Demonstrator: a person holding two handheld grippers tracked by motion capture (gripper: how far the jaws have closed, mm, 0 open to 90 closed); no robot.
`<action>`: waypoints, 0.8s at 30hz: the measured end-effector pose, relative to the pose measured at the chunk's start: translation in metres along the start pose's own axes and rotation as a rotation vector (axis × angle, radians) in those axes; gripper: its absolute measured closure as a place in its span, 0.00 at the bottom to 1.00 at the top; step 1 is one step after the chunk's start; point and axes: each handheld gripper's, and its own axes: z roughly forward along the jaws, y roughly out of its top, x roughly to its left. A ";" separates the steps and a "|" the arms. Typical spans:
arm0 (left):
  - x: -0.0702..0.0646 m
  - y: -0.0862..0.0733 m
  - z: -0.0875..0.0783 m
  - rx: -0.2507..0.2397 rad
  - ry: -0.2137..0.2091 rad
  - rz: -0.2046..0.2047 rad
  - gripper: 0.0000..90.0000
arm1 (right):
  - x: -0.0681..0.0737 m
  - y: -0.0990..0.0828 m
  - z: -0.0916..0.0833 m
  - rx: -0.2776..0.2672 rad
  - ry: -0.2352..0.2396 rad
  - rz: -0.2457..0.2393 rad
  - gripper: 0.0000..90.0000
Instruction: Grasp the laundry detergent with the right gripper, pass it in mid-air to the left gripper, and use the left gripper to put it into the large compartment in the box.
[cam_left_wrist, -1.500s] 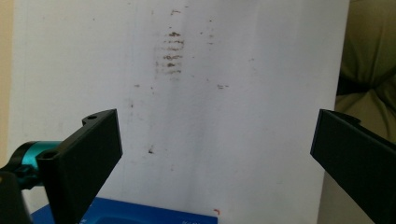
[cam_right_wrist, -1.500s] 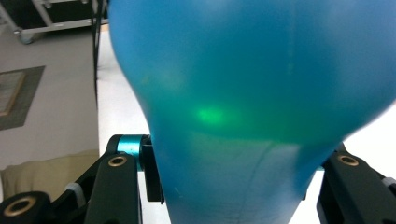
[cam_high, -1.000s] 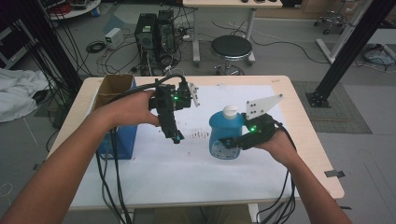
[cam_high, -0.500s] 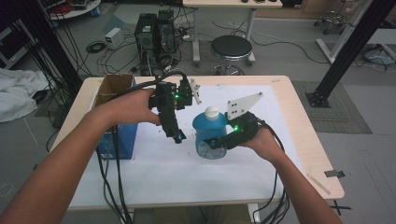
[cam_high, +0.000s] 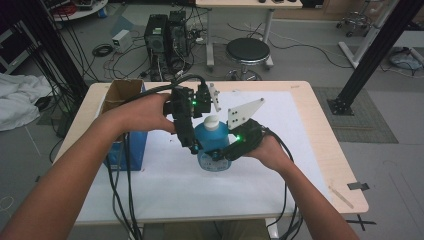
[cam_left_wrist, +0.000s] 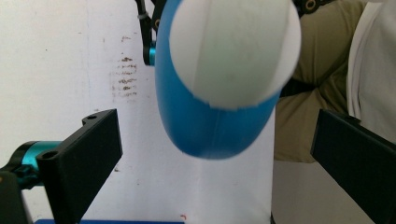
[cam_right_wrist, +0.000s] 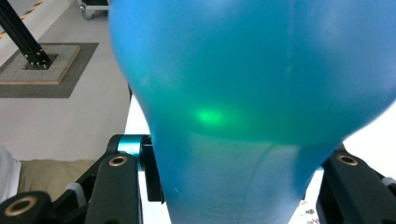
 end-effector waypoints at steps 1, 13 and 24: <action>0.000 0.001 0.001 0.001 -0.002 0.001 0.02 | 0.000 0.001 0.001 0.000 0.001 -0.002 0.51; 0.002 0.007 0.009 0.008 -0.010 0.021 0.02 | 0.002 0.012 0.013 0.009 0.019 -0.017 0.51; 0.004 0.008 0.014 0.010 -0.014 0.032 0.06 | 0.003 0.012 0.012 0.005 0.014 -0.009 0.51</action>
